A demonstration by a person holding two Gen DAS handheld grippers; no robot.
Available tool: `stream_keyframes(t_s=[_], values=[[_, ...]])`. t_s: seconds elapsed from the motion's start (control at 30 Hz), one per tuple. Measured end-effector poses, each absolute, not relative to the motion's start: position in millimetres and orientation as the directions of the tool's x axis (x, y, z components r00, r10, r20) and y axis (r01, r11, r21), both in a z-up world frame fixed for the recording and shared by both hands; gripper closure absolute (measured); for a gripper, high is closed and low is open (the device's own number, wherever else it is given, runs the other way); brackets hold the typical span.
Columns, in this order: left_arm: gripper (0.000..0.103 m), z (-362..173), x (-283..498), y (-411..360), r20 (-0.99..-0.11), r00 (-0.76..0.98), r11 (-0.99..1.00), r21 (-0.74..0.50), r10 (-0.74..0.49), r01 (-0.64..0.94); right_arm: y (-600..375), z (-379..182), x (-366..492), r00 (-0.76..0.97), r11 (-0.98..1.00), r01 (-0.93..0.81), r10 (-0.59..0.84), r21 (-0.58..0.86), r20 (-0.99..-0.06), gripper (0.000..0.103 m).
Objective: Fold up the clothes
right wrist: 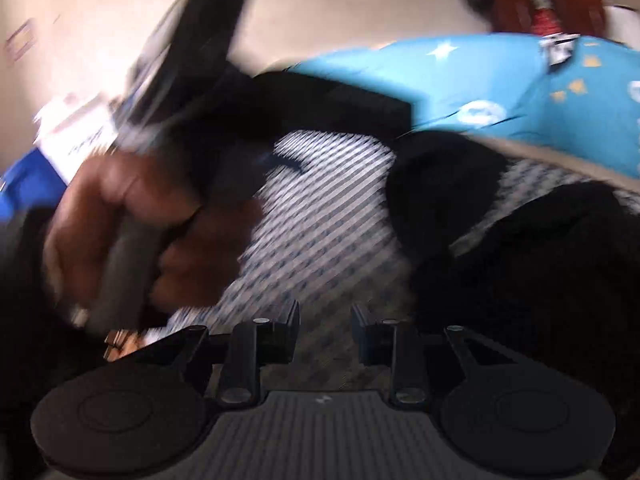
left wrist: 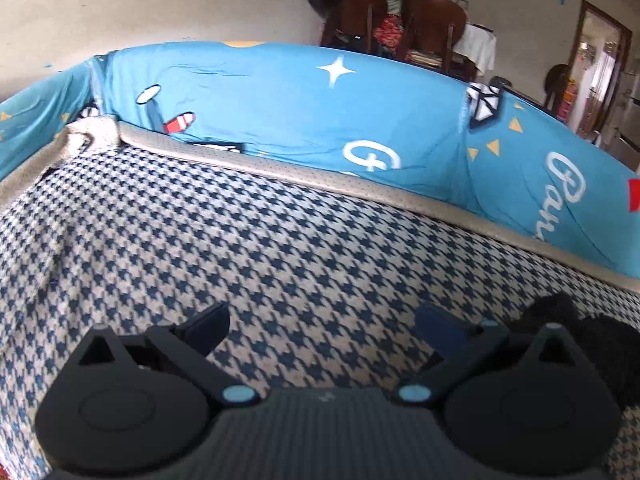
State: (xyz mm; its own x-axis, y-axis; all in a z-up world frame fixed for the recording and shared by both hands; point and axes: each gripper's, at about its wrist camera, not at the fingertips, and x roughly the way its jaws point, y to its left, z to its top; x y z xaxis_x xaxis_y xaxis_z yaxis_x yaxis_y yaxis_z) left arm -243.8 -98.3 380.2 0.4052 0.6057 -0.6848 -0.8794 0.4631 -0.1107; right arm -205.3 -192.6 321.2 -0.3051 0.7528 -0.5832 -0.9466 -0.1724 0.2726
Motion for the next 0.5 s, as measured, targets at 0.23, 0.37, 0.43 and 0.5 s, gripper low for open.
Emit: stream_keyframes(t_s=[0.23, 0.37, 0.43, 0.5], values=[[0.000, 383, -236, -111, -0.659, 0.462, 0.533, -0.109, 0.593, -0.839, -202, 320, -219, -0.270, -0.208, -0.963, 0.730, 0.172, -0.628, 0.073], [0.000, 382, -232, -115, -0.654, 0.492, 0.562, -0.122, 0.575, -0.818, -205, 322, -198, -0.204, -0.110, -0.977, 0.750, 0.185, -0.630, 0.066], [0.000, 378, -227, -117, -0.668, 0.484, 0.571, -0.106, 0.566, -0.814, -207, 323, -188, -0.178, -0.077, -0.980, 0.759, 0.184, -0.627, 0.063], [0.000, 374, -222, -118, -0.681, 0.479, 0.577, -0.101, 0.554, -0.810, -211, 327, -180, -0.133, -0.038, -0.986, 0.771, 0.162, -0.623, 0.056]])
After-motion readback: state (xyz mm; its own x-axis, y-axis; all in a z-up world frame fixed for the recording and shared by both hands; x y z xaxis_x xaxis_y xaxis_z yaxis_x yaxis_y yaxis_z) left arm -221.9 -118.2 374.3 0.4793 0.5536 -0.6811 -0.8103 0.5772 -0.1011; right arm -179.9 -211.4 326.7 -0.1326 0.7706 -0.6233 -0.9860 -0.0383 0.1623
